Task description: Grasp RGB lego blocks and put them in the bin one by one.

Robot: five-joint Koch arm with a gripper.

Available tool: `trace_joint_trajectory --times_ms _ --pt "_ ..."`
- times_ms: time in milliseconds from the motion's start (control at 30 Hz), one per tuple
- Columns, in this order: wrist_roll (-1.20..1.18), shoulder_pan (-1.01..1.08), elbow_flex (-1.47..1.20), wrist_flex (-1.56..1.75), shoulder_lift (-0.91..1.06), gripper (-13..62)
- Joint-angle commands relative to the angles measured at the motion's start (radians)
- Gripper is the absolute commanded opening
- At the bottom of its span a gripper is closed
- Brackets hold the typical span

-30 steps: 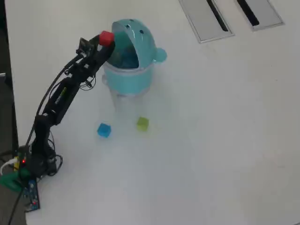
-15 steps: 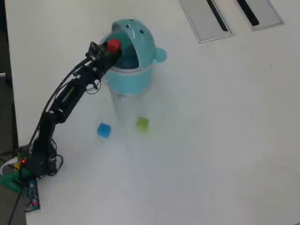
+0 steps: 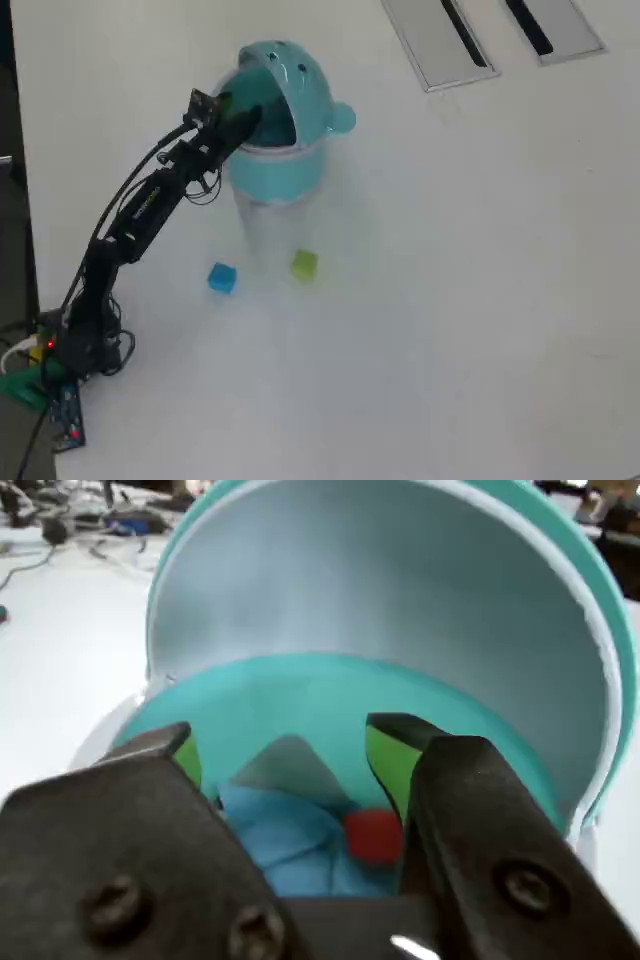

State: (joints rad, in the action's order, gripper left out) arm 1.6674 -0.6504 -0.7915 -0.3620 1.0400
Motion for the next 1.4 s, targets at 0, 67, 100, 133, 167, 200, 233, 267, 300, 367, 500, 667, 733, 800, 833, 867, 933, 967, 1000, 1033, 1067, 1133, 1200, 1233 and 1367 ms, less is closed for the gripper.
trace_joint_trajectory --times_ms 0,67,100,133,167,200,233,267,300,367,500,667,733,800,833,867,933,967,1000,1033,1067,1133,1200,1233,1367 --pt "0.000 -0.005 0.031 0.052 0.081 31.1" --pt "0.000 -0.012 0.002 0.049 0.110 31.0" --pt "0.000 -0.014 -0.020 0.049 0.130 31.0" --pt "0.000 -0.014 -0.043 0.049 0.152 31.0" --pt "0.000 -0.014 -0.071 0.049 0.175 31.0" --pt "0.000 -0.014 -0.100 0.049 0.198 31.0" --pt "0.000 -0.012 -0.126 0.051 0.219 31.0" --pt "0.002 -0.011 -0.155 0.051 0.244 31.0" --pt "0.002 -0.008 -0.186 0.051 0.270 31.0" --pt "0.002 -0.002 -0.241 0.051 0.322 31.0" --pt "-0.002 0.012 -0.365 0.048 0.437 31.1" --pt "-0.012 0.051 -0.489 0.015 0.558 31.0" --pt "-0.018 0.087 -0.535 -0.006 0.606 31.0" --pt "-0.017 0.130 -0.540 -0.055 0.635 31.1" --pt "-0.017 0.144 -0.545 -0.075 0.646 31.2" --pt "-0.017 0.164 -0.554 -0.097 0.664 31.7" --pt "-0.017 0.204 -0.594 -0.117 0.704 31.8" --pt "-0.017 0.219 -0.623 -0.117 0.729 31.7" --pt "-0.017 0.241 -0.657 -0.117 0.750 31.7" --pt "-0.015 0.265 -0.693 -0.117 0.773 31.7" --pt "-0.015 0.284 -0.724 -0.117 0.792 31.8" --pt "-0.015 0.319 -0.776 -0.123 0.818 31.8" --pt "-0.017 0.345 -0.802 -0.149 0.830 31.9" --pt "-0.018 0.357 -0.819 -0.156 0.836 32.3" --pt "-0.017 0.413 -0.911 -0.189 0.861 32.3"
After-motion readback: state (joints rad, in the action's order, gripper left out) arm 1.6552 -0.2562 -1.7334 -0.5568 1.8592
